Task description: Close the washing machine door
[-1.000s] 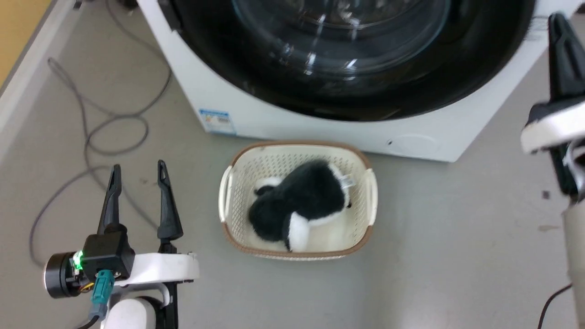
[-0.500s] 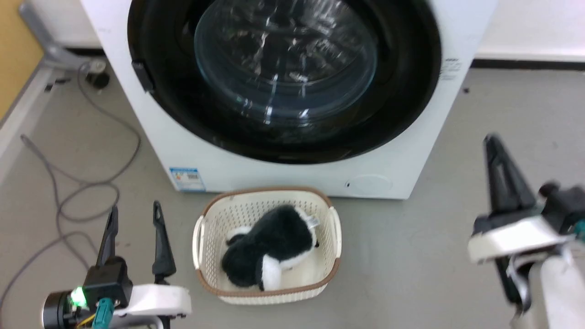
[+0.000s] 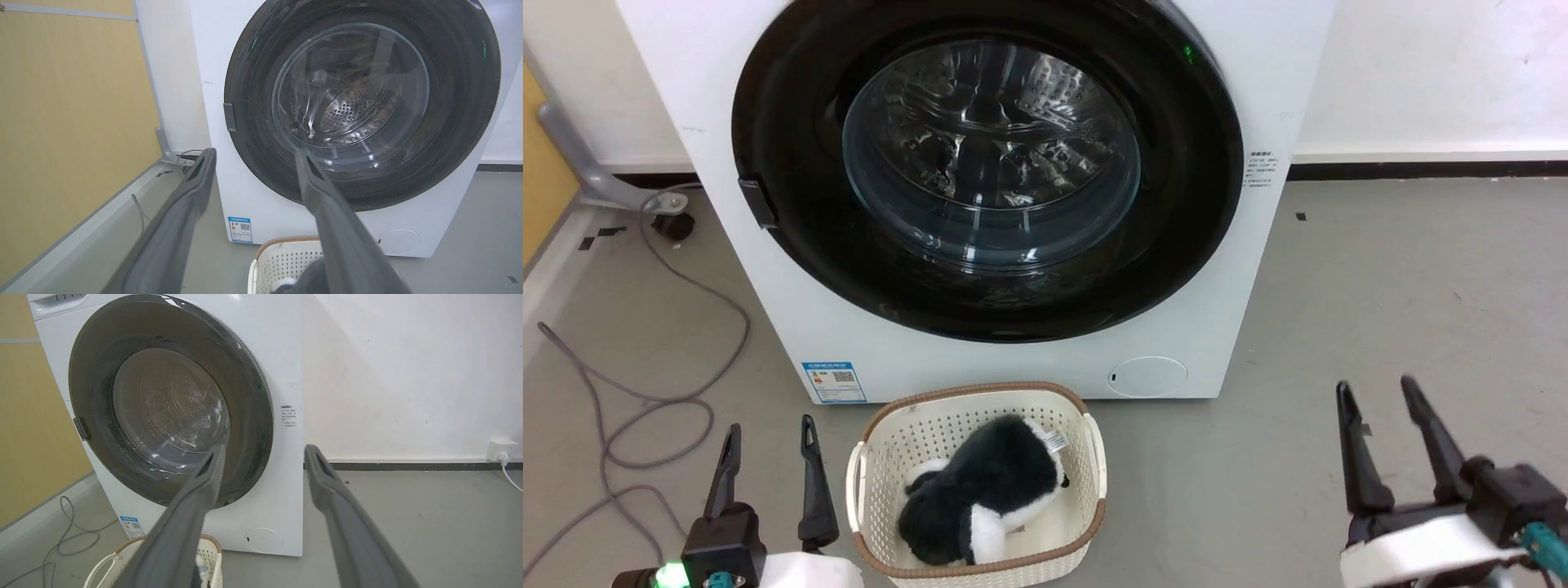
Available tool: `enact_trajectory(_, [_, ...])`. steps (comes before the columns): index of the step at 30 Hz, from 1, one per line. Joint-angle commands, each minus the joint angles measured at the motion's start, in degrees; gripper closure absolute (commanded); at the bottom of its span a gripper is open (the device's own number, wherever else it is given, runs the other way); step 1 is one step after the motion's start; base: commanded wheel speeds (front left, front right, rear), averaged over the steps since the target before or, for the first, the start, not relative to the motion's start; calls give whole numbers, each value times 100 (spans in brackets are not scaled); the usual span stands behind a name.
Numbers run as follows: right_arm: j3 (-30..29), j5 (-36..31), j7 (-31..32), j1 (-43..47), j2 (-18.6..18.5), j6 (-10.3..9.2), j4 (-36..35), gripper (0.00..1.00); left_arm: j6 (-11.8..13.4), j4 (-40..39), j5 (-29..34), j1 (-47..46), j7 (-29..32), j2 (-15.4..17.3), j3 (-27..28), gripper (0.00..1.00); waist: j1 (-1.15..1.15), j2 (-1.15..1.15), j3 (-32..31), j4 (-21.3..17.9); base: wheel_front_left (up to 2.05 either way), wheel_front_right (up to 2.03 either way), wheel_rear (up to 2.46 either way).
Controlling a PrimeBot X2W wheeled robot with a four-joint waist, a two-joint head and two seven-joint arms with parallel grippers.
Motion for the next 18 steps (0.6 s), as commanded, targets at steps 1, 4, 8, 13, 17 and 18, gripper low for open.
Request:
enact_trajectory(1, [24,33,-25,84,38,-5,-47,0,3,-3,58,67,-30,15,-4,0,1,0,-14,-4,0,0,0])
enact_trajectory(4, [27,29,5,83,3,0,-6,100,-1,-8,47,2,6,0,-9,100,1,0,-24,-5,0,0,0])
enact_trajectory(8, [27,18,25,82,4,0,-13,100,-11,-7,44,-3,32,-1,-12,100,1,0,-22,-2,0,0,0])
enact_trajectory(13, [36,-13,84,87,5,0,-38,100,-42,-15,49,-17,90,-2,-21,100,1,0,-17,8,0,0,0])
enact_trajectory(17, [42,-37,131,90,7,0,-57,100,-66,-21,52,-28,137,-2,-28,100,1,0,-13,16,0,0,0])
enact_trajectory(18, [44,-43,143,91,7,-1,-62,100,-72,-23,53,-31,148,-2,-30,100,1,0,-12,18,0,0,0])
